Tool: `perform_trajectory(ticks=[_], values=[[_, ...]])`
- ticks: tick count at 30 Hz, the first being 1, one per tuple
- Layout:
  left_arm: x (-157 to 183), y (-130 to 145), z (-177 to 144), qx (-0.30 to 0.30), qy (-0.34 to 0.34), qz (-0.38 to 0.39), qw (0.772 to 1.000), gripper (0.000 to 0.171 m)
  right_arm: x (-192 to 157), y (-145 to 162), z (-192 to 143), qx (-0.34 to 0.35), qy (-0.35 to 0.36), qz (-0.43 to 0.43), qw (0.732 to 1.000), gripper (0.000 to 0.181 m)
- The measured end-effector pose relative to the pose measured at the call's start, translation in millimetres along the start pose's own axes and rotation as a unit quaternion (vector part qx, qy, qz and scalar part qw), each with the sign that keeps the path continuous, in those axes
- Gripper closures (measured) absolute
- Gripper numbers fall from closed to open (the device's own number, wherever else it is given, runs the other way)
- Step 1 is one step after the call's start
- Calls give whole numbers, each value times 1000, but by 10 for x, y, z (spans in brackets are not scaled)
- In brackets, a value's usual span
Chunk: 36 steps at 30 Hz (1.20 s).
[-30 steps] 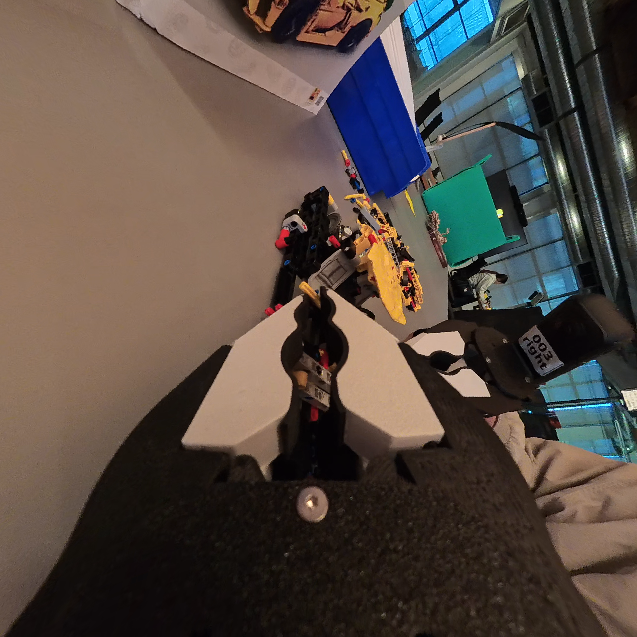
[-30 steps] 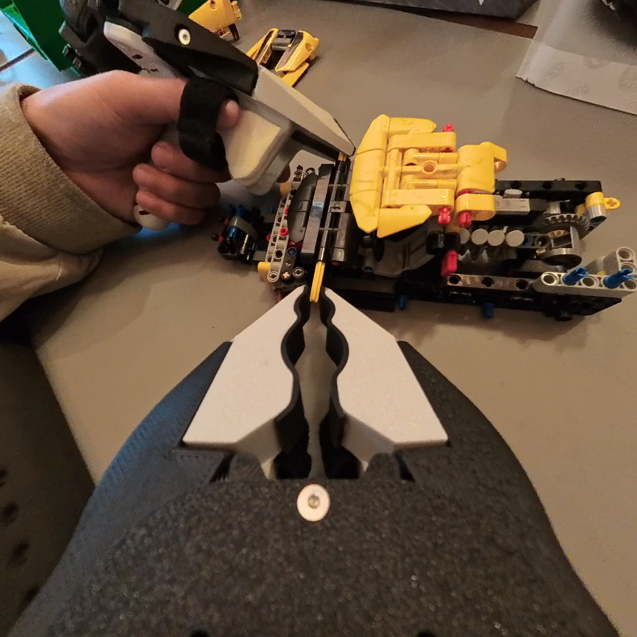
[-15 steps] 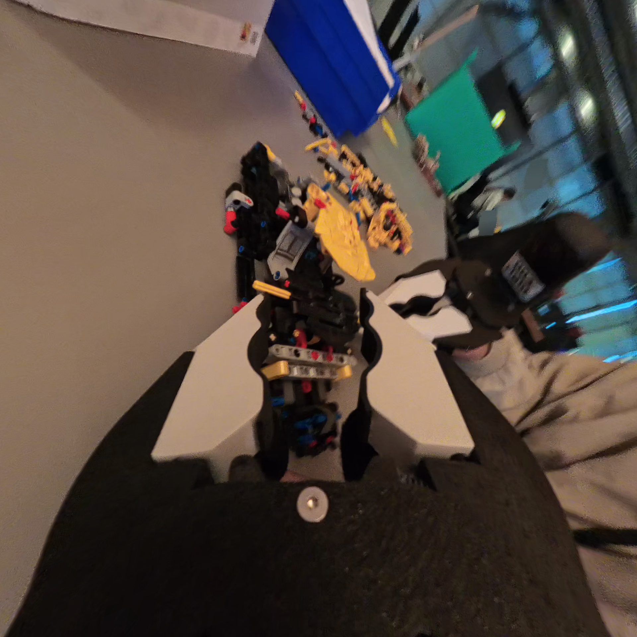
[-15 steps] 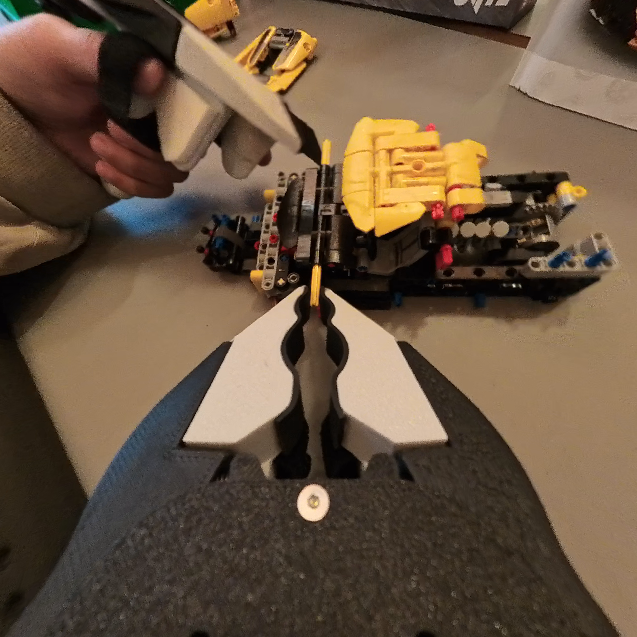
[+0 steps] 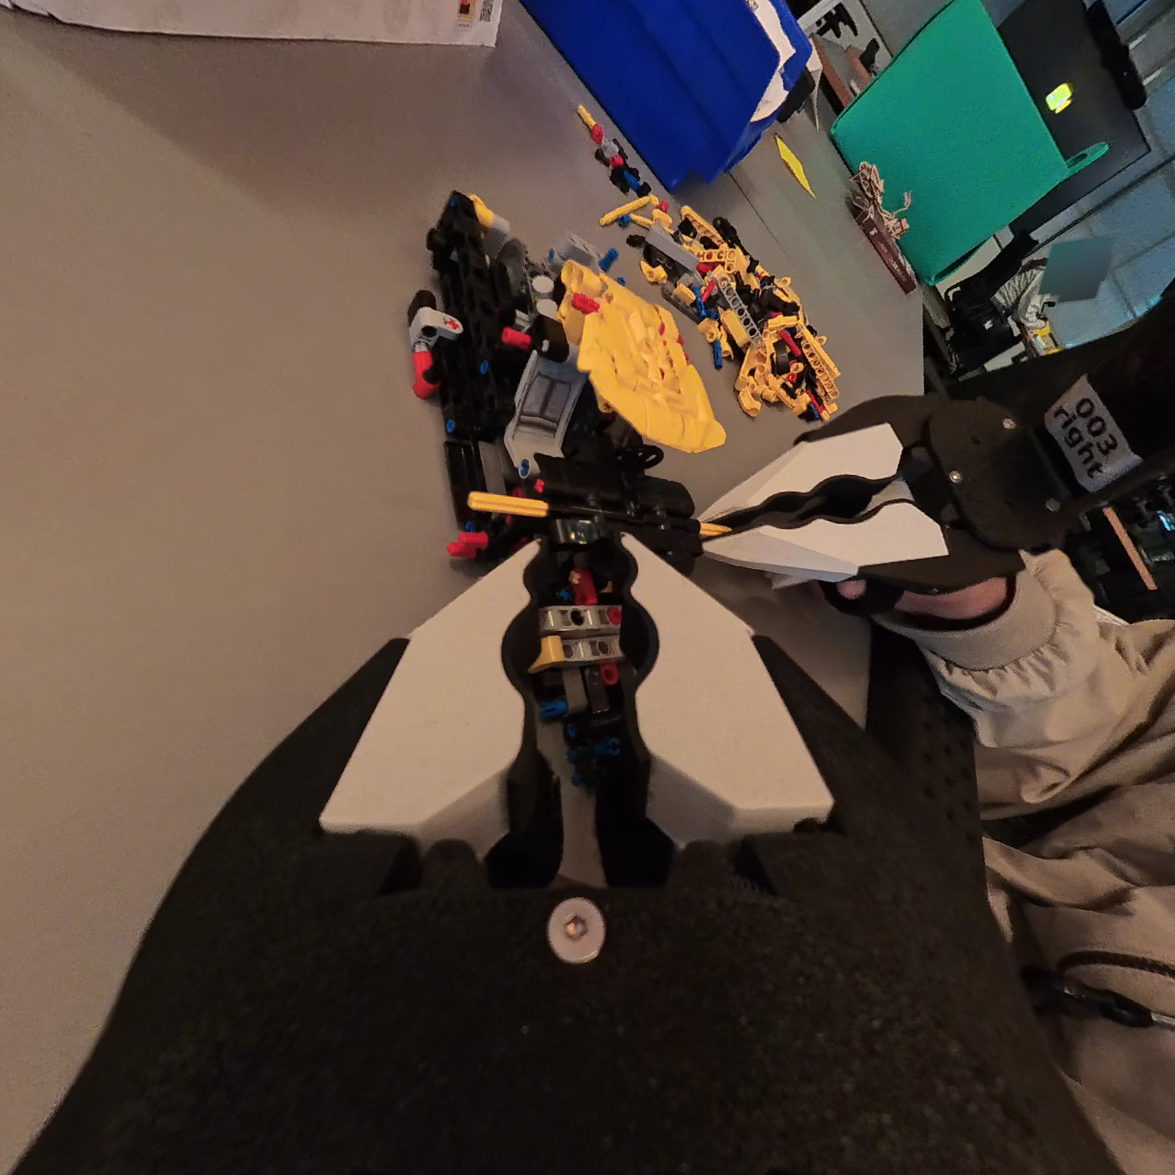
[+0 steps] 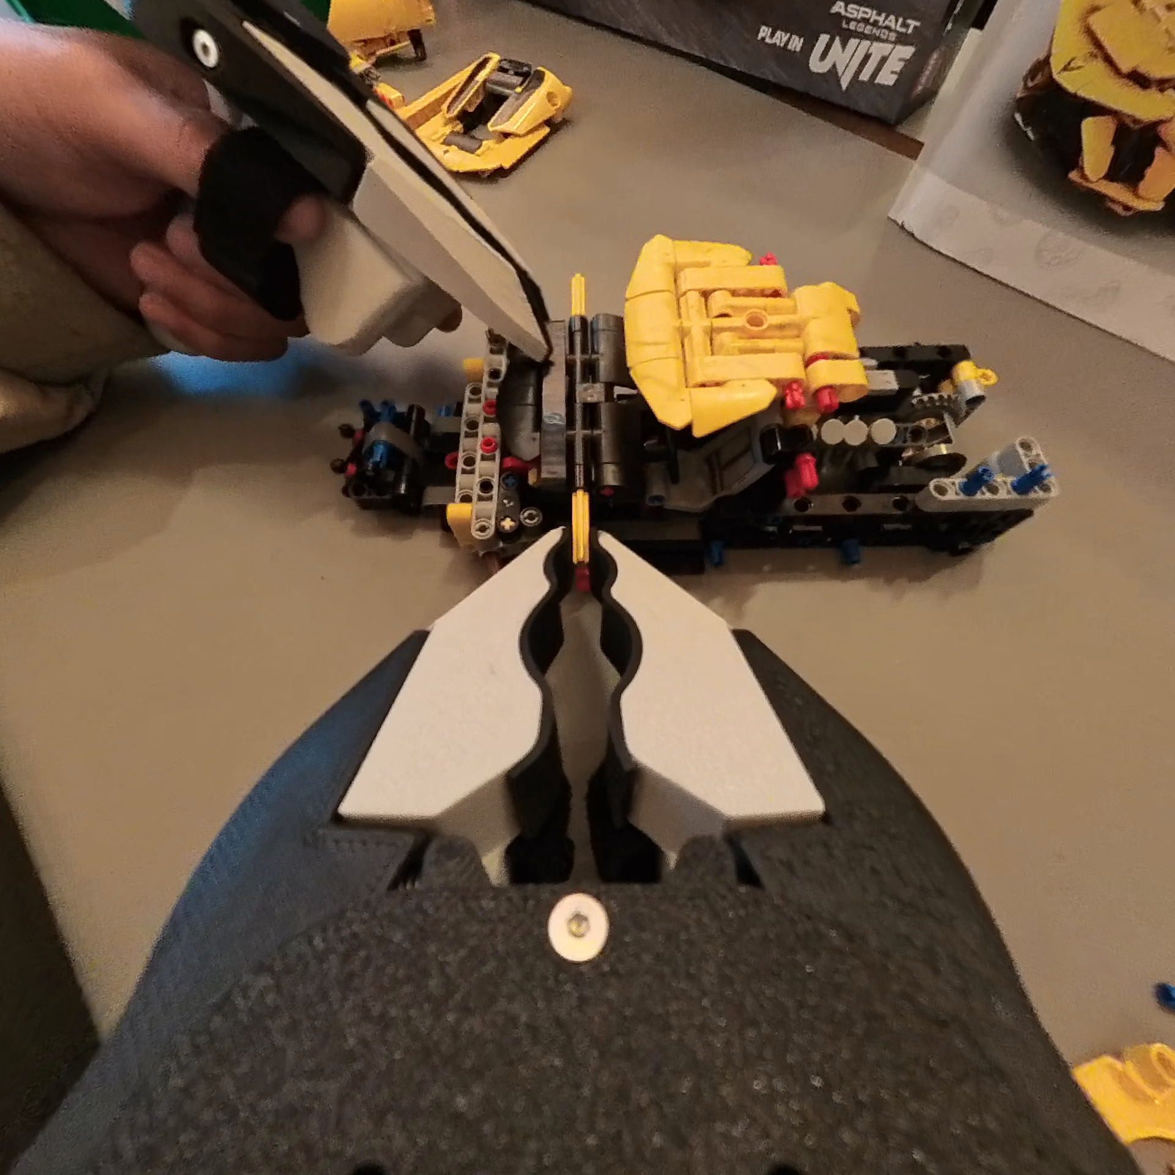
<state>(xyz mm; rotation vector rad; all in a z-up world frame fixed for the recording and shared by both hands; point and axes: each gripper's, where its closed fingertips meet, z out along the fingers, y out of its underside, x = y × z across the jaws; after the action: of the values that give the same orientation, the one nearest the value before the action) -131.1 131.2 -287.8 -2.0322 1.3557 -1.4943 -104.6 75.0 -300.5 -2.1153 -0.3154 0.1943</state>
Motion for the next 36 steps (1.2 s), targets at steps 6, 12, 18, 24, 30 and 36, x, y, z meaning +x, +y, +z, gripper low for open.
perform_trajectory(ticks=[6, 12, 18, 24, 30, 36], values=[[342, 263, 44, -77, 79, 24, 994, 171, 468, 17, -74, 6, 47, 65, 997, 171], [340, 237, -97, -79, 45, 119, 989, 157, 639, -52, -270, 41, 94, 94, 990, 168], [232, 14, 57, -5, -44, 226, 973, 135, 176, -126, -308, 37, 103, -95, 989, 146], [348, 67, 333, -5, 27, 129, 991, 135, 95, -173, -188, 7, 200, -363, 910, 154], [354, -16, 406, 8, 70, 26, 997, 139, 271, -107, -166, -25, 218, -489, 844, 162], [344, -35, 526, 4, 54, 26, 998, 151, 397, -63, -172, -13, 201, -557, 806, 168]])
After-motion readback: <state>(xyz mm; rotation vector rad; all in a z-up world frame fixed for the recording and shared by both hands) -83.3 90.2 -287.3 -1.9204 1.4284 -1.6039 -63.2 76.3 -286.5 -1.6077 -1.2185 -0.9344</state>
